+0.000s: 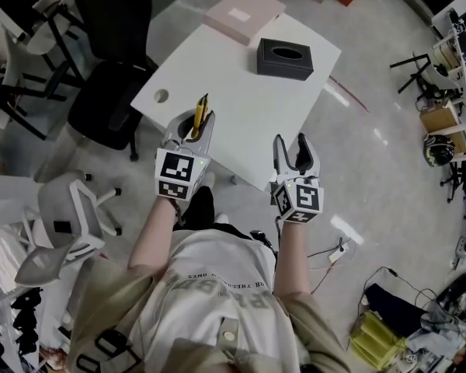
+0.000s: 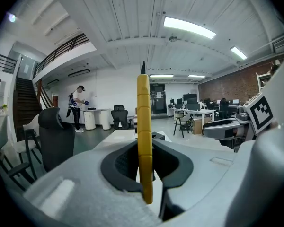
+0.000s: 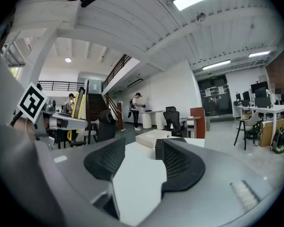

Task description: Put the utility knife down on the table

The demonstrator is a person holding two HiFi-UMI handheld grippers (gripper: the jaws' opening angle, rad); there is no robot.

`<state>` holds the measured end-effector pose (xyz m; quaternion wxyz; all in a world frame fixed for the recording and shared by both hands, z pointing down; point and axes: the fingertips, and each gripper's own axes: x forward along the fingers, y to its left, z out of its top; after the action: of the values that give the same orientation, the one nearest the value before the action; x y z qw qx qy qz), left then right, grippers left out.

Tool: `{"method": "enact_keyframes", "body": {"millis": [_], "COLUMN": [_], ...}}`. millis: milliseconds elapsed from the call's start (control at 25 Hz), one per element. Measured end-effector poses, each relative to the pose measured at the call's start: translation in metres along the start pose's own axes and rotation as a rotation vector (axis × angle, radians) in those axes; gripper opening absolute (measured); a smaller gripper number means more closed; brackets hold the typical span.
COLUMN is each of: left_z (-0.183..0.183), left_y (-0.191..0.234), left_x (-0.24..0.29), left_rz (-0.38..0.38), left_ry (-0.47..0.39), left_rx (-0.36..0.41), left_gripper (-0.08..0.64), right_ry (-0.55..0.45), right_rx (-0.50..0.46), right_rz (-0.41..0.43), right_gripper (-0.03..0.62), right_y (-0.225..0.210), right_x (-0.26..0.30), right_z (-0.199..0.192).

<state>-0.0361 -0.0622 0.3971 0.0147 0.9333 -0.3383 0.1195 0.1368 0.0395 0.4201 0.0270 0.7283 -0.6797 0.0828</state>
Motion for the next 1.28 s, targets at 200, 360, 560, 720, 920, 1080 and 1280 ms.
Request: {"method": "enact_keyframes", "body": {"millis": [200, 360, 560, 720, 920, 1080, 1280], "left_z": [-0.001, -0.008, -0.027, -0.04, -0.054, -0.073, -0.094], "left_y": [0.008, 0.011, 0.015, 0.019, 0.022, 0.019, 0.019], "left_x": [0.03, 0.056, 0.082, 0.1, 0.121, 0.127, 0.129], "left_rz": [-0.043, -0.103, -0.181, -0.242, -0.331, -0.415, -0.503], "left_ry": [0.043, 0.082, 0.147, 0.196, 0.25, 0.3, 0.341], "left_rx": [0.019, 0.009, 0.025, 0.062, 0.119, 0.185, 0.242], "left_gripper": [0.048, 0.048, 0.048, 0.048, 0.048, 0.048, 0.048], "right_ry": [0.012, 0.021, 0.041, 0.075, 0.105, 0.135, 0.167], "right_rx": [0.003, 0.019, 0.035, 0.022, -0.008, -0.009, -0.033], "right_rz": [0.001, 0.033, 0.092, 0.107, 0.118, 0.134, 0.165], "right_gripper": [0.232, 0.232, 0.232, 0.232, 0.232, 0.232, 0.232], "right_y": [-0.007, -0.008, 0.003, 0.011, 0.019, 0.027, 0.038], "right_x": [0.024, 0.045, 0.067, 0.085, 0.104, 0.113, 0.124], "right_z": [0.003, 0.002, -0.004, -0.012, -0.017, -0.027, -0.033]}}
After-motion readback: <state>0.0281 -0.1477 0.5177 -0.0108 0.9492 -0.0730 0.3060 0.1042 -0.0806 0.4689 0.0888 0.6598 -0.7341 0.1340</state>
